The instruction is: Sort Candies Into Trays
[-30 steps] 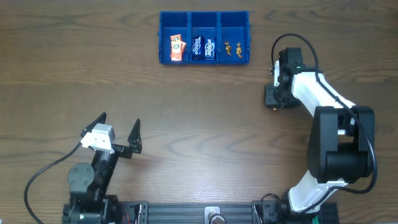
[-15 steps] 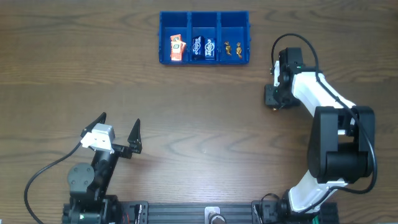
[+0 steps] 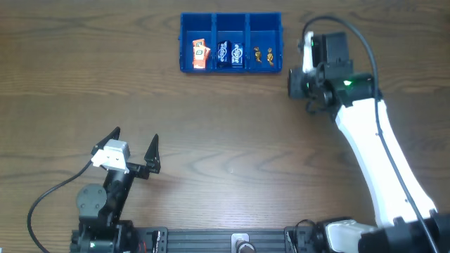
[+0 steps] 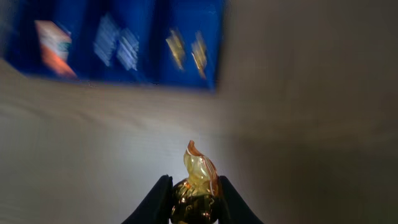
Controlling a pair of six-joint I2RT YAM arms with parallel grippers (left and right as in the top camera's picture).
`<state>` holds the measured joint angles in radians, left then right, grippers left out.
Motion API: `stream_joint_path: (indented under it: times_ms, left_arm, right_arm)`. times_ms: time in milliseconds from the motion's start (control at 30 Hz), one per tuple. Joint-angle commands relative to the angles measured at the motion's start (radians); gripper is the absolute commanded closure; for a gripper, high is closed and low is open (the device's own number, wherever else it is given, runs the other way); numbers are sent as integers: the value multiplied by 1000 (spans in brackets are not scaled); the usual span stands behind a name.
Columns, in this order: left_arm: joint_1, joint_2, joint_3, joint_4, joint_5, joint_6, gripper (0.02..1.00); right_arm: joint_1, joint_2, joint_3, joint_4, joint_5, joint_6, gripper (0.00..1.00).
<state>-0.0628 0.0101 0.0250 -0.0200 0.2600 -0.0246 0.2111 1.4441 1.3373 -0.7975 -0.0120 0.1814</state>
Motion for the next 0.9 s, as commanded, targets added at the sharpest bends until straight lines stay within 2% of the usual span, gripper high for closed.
stream_joint_path:
  times_ms: [33, 333, 567, 833, 867, 900]
  left_arm:
    - [-3, -6, -20, -32, 14, 14, 23]
    - [-3, -6, -20, -32, 14, 14, 20]
    - [-3, -6, -20, -32, 14, 14, 20]
    - [-3, -6, -20, -32, 14, 14, 23]
    - [-3, -6, -20, -32, 14, 14, 23]
    - [-3, -6, -20, -32, 14, 14, 20]
  right_arm:
    - [49, 109, 223, -50, 101, 51, 965]
    - [51, 499, 581, -33, 108, 60, 965]
    - [51, 688, 599, 93, 108, 82, 965]
    - [65, 753, 599, 155, 108, 84, 965]
    - [69, 756, 599, 159, 109, 83, 950]
    - [70, 756, 599, 161, 109, 80, 879]
